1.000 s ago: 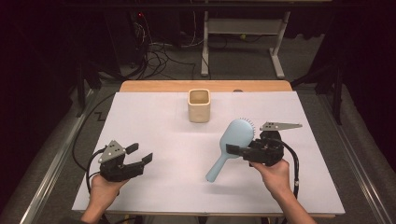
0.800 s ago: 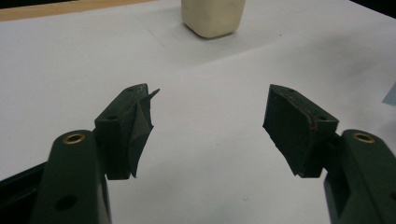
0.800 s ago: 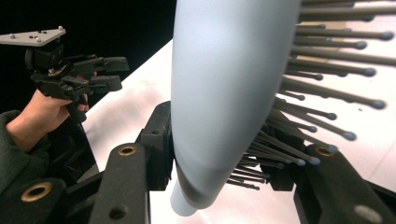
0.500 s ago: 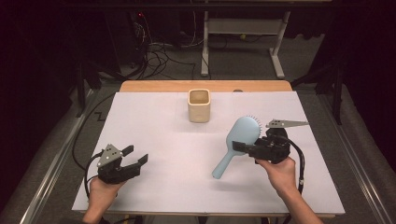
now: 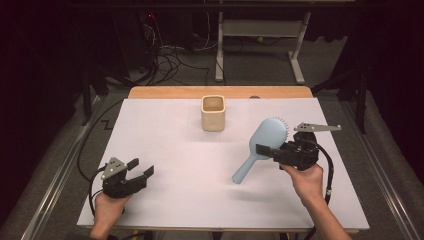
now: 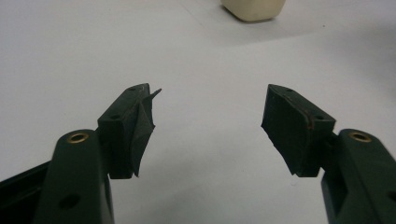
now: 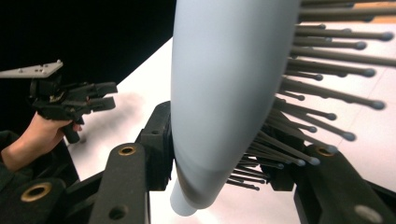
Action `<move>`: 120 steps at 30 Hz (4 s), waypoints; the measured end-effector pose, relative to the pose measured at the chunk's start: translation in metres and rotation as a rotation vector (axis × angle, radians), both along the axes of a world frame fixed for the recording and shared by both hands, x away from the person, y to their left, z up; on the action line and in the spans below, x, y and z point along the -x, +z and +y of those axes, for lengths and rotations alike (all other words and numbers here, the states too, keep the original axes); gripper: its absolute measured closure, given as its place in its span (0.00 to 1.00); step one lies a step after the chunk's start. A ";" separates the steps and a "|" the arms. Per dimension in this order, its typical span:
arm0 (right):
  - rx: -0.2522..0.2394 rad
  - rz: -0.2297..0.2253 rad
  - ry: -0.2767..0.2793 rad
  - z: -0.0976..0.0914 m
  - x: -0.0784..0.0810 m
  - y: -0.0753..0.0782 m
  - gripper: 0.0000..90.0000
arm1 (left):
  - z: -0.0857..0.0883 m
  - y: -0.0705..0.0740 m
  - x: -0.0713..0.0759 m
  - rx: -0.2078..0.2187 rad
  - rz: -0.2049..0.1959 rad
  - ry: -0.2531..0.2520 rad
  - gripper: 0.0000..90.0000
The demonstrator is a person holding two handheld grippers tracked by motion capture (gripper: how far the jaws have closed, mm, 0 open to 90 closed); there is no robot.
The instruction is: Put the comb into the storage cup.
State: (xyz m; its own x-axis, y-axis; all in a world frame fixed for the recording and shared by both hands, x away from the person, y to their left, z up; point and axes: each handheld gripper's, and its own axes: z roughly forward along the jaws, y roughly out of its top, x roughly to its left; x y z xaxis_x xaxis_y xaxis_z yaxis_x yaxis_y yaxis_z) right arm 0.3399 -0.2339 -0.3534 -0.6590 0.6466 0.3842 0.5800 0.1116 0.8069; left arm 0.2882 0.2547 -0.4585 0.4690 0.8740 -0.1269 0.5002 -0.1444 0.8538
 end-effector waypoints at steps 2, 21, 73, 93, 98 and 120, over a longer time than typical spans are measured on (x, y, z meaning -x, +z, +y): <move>-0.001 -0.001 -0.004 0.000 -0.001 0.001 0.60 | 0.000 -0.001 0.000 -0.001 0.002 0.000 0.38; 0.048 -0.021 -0.064 0.007 -0.034 0.021 0.60 | -0.002 -0.003 0.001 -0.004 0.006 0.006 0.38; 0.082 -0.068 -0.152 0.049 -0.105 0.063 0.60 | -0.001 -0.004 0.001 -0.002 0.004 -0.004 0.39; 0.100 -0.091 -0.184 0.071 -0.130 0.080 0.60 | 0.000 -0.003 0.002 0.001 -0.001 0.001 0.39; 0.108 -0.098 -0.189 0.079 -0.135 0.084 0.60 | 0.000 -0.003 0.003 0.001 -0.001 0.000 0.39; 0.122 -0.114 -0.261 0.098 -0.158 0.082 0.60 | -0.001 -0.003 0.004 0.001 -0.003 -0.002 0.39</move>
